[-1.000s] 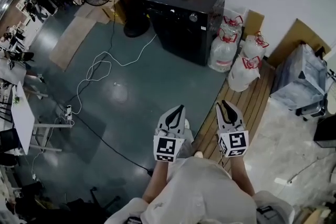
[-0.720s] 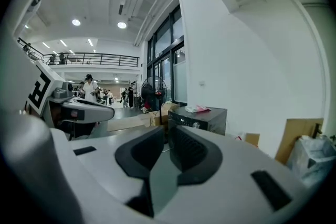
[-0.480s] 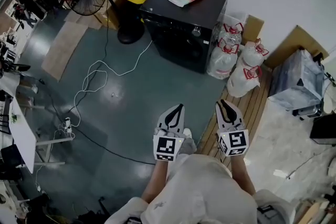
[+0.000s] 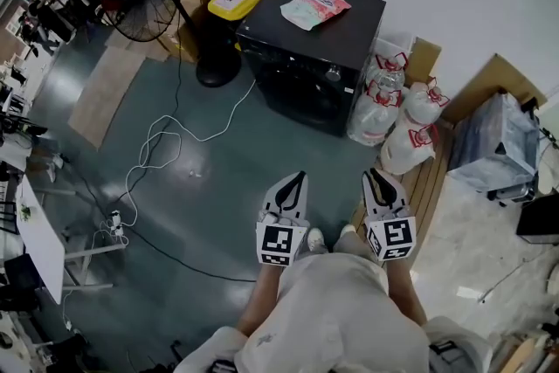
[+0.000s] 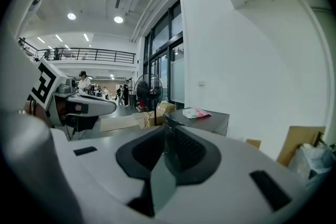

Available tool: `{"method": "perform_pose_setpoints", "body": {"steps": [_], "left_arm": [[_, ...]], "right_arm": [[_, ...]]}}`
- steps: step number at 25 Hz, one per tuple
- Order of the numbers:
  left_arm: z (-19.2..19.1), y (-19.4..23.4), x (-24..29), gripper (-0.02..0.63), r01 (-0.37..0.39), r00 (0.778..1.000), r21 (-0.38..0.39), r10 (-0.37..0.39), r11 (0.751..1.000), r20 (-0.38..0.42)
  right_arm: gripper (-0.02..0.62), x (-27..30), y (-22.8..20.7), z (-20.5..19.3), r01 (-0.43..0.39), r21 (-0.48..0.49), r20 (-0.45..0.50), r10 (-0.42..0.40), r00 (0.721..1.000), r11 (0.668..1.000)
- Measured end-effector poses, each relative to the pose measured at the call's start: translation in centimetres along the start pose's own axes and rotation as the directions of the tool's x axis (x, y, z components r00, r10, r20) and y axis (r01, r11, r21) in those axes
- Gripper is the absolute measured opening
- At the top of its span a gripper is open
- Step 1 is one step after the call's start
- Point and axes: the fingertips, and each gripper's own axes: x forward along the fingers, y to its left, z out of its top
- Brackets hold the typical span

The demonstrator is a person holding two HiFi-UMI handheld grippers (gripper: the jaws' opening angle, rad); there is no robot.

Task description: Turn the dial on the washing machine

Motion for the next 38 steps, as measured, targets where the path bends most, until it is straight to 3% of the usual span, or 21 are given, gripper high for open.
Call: {"method": "perform_pose_setpoints", "body": {"steps": [11, 30, 38], "left_arm": [[1.3, 3.5, 7.3, 0.013, -0.028, 1.000, 0.019, 0.028, 0.999, 0.010], [3.7, 8.6, 21.8, 0.013, -0.154, 0.988, -0.002, 0.154, 0.988, -0.006], [4.7, 9.4, 25.9, 0.012, -0.167, 0.986, 0.003, 0.167, 0.986, -0.012]], "right_arm": [[0.064, 7.4, -4.6, 1.1, -0.016, -0.023, 0.015, 0.016, 1.000, 1.000], [0.052, 23.0, -11.3, 4.6, -0.231, -0.021, 0.024, 0.232, 0.972, 0.973], [0.048, 26.4, -13.6, 4.5, -0.256, -0.004, 0.010, 0.256, 0.966, 0.967]]}}
